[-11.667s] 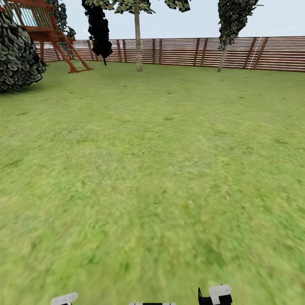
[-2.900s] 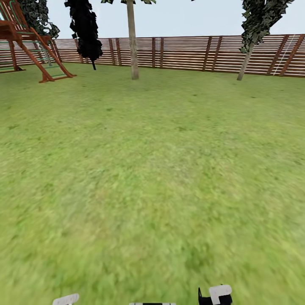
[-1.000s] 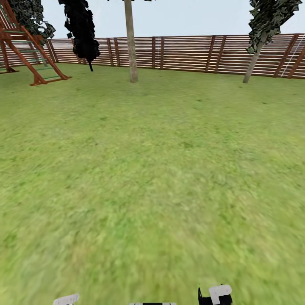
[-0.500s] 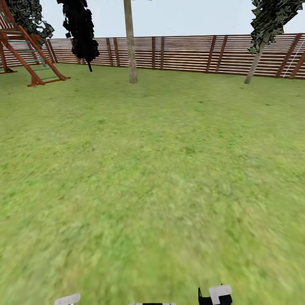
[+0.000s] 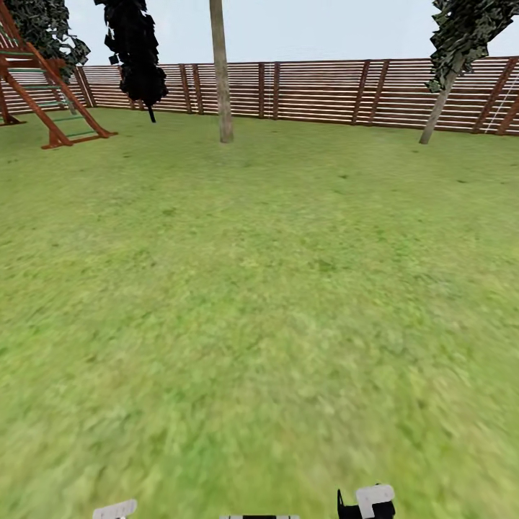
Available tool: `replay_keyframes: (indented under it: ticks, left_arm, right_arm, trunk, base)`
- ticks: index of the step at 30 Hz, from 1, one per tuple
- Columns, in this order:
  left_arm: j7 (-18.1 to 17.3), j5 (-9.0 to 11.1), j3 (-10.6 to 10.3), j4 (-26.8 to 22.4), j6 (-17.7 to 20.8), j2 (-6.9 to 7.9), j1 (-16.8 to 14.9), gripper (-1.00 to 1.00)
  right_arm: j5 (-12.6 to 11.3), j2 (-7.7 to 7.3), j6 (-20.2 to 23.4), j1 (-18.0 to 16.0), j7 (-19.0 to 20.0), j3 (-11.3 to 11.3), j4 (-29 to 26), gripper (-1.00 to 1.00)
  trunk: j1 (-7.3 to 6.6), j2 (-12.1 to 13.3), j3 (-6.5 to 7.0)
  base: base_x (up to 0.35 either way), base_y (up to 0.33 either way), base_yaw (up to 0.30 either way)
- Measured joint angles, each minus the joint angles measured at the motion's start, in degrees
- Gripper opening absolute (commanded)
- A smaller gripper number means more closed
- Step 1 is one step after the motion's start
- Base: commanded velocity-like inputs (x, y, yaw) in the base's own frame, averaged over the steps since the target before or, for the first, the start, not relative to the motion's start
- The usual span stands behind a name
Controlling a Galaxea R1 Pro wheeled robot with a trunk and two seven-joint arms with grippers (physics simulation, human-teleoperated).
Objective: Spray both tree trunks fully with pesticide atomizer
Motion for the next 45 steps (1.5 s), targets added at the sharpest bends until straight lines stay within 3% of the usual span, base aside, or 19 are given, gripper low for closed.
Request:
replay_keyframes:
  ticks: [45]
  left_arm:
    - [-0.1, 0.0, 0.0, 0.1, 0.0, -0.17, 0.0, -1.0]
  right_arm:
    - [0.0, 0.0, 0.0, 0.0, 0.0, 0.0, 0.0, 1.0]
  trunk:
    - [0.0, 0.0, 0.0]
  base:
    - [0.336, 0.0, 0.0]
